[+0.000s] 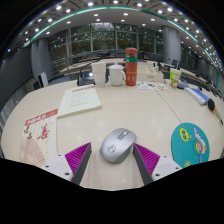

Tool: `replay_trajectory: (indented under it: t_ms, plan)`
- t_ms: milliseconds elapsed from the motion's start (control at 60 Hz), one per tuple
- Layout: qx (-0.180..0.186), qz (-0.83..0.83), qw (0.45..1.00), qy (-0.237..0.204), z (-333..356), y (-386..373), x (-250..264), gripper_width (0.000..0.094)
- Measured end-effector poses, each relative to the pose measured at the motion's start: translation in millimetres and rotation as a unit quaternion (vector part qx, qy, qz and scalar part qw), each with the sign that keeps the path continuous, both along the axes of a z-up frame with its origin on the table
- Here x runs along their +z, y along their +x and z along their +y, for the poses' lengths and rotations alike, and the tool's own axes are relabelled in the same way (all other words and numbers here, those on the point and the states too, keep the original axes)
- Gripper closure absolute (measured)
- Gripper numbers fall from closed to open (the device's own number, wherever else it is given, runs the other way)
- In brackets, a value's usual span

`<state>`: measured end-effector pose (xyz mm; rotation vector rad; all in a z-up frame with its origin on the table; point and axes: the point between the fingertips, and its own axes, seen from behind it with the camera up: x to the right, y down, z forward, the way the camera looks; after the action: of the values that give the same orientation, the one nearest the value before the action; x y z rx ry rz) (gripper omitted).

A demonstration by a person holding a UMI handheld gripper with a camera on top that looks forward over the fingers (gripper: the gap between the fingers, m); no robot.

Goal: Arrange mouse

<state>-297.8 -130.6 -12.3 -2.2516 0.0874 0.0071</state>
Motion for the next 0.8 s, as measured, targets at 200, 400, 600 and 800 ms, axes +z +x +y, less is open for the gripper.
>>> replay_trajectory:
  t_ms: [200,400,600,800]
  plan:
    - [-0.02,-0.016,1.0,0.0,34.4,5.3,-1.9,0.0223]
    - [-0.001,-0.042,0.999,0.005,42.1,5.5,-2.4,0.0489]
    - [0.036,-0.021,0.999,0.007,31.1,-7.4,24.0,0.0571]
    - [0.026,-0.004,0.993,0.111,11.0,31.2,162.1,0.057]
